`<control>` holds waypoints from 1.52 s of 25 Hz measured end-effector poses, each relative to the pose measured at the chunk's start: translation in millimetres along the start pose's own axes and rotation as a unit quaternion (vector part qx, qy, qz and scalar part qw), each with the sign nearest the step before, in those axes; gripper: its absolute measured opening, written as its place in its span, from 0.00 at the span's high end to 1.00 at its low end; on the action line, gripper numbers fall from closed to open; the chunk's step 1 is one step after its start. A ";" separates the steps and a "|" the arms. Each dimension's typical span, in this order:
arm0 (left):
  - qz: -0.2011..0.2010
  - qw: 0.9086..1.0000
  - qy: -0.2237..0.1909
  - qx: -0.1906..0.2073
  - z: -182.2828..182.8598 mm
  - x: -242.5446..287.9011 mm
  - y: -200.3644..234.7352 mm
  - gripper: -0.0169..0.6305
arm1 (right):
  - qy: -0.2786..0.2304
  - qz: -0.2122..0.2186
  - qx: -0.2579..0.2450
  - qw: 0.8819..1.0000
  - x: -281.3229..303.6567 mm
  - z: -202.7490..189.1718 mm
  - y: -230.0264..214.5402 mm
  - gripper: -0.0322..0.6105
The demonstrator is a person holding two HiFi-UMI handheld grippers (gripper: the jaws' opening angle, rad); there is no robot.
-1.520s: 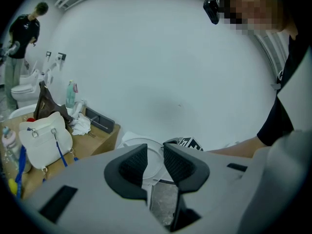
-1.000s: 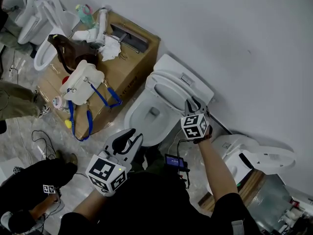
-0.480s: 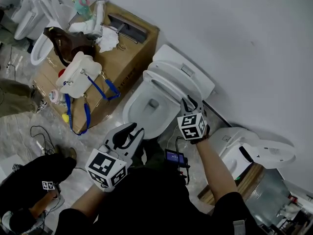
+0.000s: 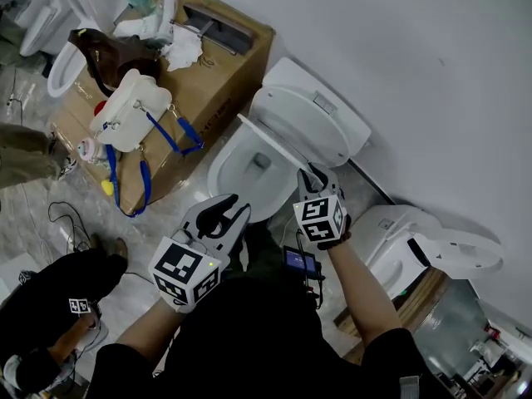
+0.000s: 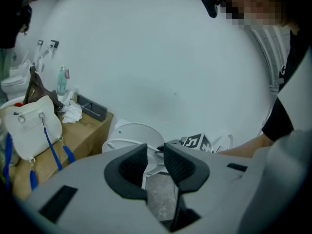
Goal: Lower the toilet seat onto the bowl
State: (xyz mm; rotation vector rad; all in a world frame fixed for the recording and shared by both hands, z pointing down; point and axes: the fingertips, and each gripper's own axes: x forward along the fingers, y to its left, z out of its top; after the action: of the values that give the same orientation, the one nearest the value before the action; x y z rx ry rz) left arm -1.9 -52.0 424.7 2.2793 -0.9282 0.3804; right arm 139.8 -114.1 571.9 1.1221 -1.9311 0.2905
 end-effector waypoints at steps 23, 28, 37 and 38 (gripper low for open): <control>0.041 0.997 0.053 -0.032 -69.1 41.6 65.9 0.80 | 0.033 0.067 -0.056 0.996 5.7 -30.2 99.7 0.81; 0.049 0.996 0.058 -0.043 -84.2 53.1 80.1 0.80 | 0.033 0.068 -0.065 0.995 6.0 -31.8 104.2 0.81; 0.017 0.984 0.062 -0.163 -109.1 83.0 92.3 0.80 | 0.039 0.075 -0.086 0.993 8.3 -36.3 114.7 0.81; 0.017 0.981 0.063 -0.185 -112.8 84.8 95.4 0.80 | 0.040 0.076 -0.087 0.993 8.7 -36.7 116.9 0.81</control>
State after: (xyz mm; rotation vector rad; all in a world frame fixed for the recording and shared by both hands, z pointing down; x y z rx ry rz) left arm -12.0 -74.0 593.4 1.8818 -0.8922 0.3320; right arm 65.3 -32.1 624.9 0.8406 -1.9337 0.2412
